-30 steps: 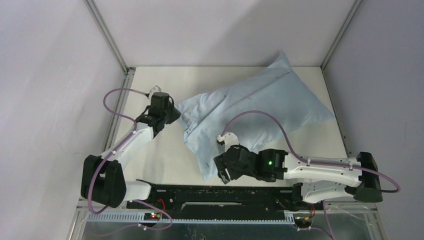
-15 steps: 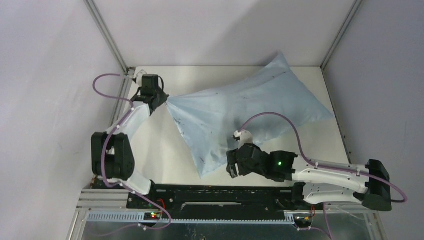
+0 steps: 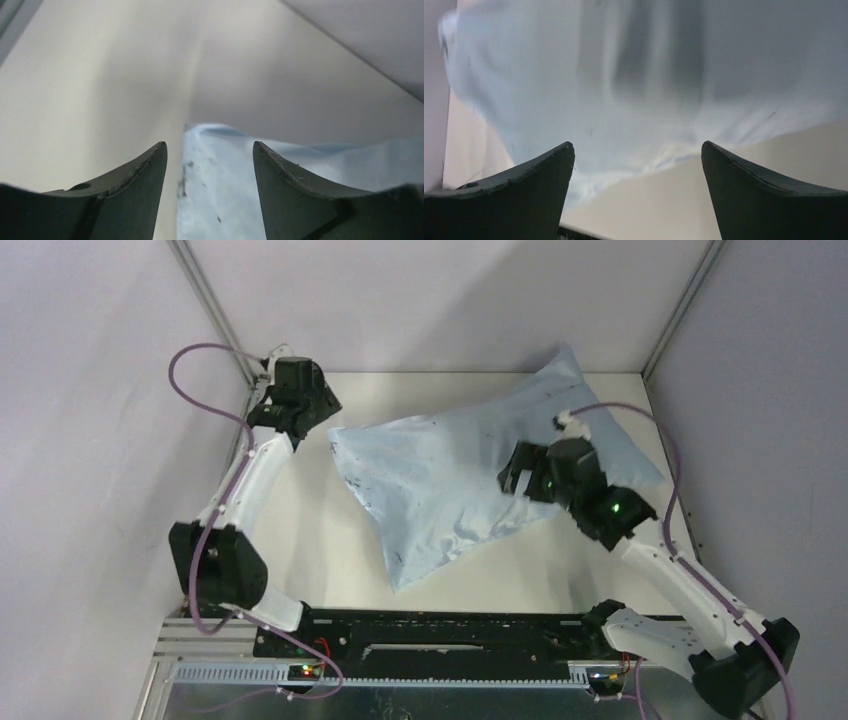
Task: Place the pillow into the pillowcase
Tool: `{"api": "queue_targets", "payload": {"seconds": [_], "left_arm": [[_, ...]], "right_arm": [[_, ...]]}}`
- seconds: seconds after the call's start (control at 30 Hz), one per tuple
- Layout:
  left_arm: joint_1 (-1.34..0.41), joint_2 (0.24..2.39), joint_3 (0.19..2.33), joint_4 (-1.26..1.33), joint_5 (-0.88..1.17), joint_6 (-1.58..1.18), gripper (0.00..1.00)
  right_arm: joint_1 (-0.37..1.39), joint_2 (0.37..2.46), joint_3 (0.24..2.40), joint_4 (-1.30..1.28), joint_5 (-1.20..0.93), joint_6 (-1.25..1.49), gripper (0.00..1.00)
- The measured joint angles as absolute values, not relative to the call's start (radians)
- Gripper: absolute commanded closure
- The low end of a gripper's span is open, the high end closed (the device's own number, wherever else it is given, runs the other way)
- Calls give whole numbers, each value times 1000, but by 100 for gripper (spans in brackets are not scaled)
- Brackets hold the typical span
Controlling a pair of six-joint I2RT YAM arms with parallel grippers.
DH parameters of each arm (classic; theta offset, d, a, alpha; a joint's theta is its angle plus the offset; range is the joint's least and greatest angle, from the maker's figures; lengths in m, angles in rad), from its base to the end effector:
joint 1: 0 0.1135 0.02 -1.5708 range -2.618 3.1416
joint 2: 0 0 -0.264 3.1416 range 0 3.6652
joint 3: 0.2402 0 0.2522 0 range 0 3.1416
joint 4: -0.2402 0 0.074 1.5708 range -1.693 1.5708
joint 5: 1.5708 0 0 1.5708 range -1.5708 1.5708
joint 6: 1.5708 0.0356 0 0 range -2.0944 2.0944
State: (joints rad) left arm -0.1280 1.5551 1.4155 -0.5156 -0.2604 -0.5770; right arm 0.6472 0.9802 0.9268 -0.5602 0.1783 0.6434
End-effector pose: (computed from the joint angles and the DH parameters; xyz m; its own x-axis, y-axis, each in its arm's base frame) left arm 0.3510 -0.0359 0.3367 -0.4633 -0.4718 -0.7501 -0.3960 0.8675 -0.3011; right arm 0.1713 0.1216 0.3168 -0.6541 0.2457 -0.7154 -0.1066 0.9064 0.4088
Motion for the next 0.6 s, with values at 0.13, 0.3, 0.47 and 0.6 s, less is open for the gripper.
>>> {"api": "queue_targets", "payload": {"seconds": [0.13,0.3,0.47,0.6], "left_arm": [[-245,1443,1444,-542,-294,-552,33],[-491,1366,1439,-530,-265,-555,34],[-693,1395,1346,-474,-194,-593,34],[-765,1451,1224,-422,-138,-645,36]], "right_arm": [[425,1093,1069,-537,149,589,0],[202,1262,1195,-477,126,545,0],[62,1441,1243,-438,112,520,0],[42,1541,1241,-455,109,515,0]]}}
